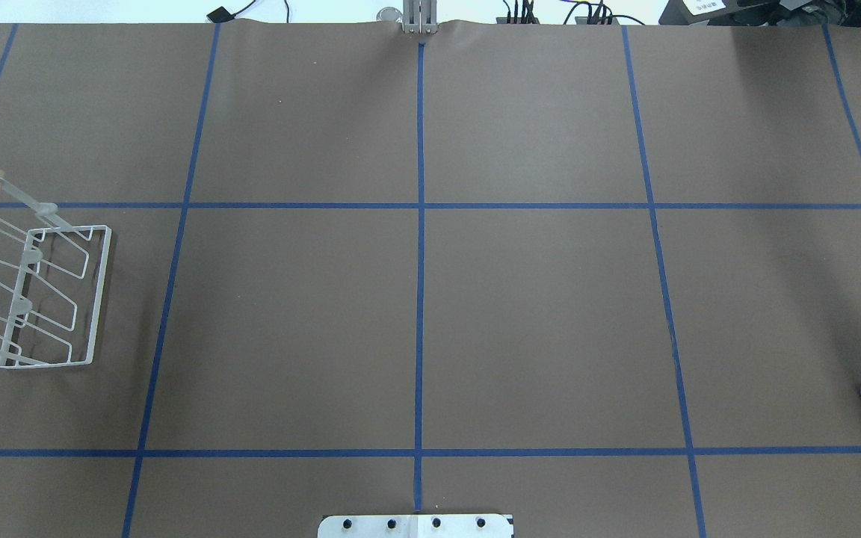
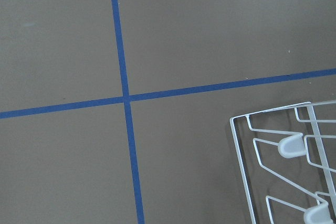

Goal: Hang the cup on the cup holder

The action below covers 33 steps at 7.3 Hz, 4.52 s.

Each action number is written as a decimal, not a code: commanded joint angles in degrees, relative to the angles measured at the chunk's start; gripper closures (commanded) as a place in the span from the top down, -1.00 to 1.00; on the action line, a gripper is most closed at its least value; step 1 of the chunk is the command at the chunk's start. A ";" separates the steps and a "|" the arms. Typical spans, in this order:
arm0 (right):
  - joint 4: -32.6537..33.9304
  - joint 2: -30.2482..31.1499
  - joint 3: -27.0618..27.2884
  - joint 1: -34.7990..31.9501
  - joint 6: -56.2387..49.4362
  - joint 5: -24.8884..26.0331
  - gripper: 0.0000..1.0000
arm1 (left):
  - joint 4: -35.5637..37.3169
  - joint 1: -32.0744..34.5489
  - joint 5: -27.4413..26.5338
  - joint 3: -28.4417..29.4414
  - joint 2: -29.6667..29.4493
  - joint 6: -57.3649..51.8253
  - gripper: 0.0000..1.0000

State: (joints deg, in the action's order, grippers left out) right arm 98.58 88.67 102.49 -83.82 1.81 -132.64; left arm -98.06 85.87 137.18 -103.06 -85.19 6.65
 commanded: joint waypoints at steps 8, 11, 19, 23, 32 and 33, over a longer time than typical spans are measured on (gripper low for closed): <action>-2.87 2.72 0.85 0.41 0.04 -5.68 1.00 | 0.06 0.00 0.11 -0.39 0.29 0.11 0.97; -8.57 10.52 8.73 3.90 2.13 -6.49 1.00 | -0.11 0.00 0.20 -0.30 1.08 0.11 0.97; -26.25 27.09 11.85 14.29 9.53 -3.06 1.00 | 0.15 0.00 0.28 -0.83 1.17 0.11 0.97; -26.34 26.47 5.54 15.61 8.91 -2.01 1.00 | 0.15 0.09 0.20 -0.74 1.25 0.11 0.97; -26.25 26.12 4.12 21.32 11.29 -2.10 -1.00 | -0.02 0.09 -0.42 -0.91 0.99 0.11 0.97; -26.42 26.21 5.07 21.06 11.20 -2.62 -1.00 | -0.11 0.09 -0.51 -1.00 0.73 0.03 0.97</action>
State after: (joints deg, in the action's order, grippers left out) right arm 72.29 114.79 106.81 -62.72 13.13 -134.85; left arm -98.07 85.94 136.78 -103.94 -84.20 6.75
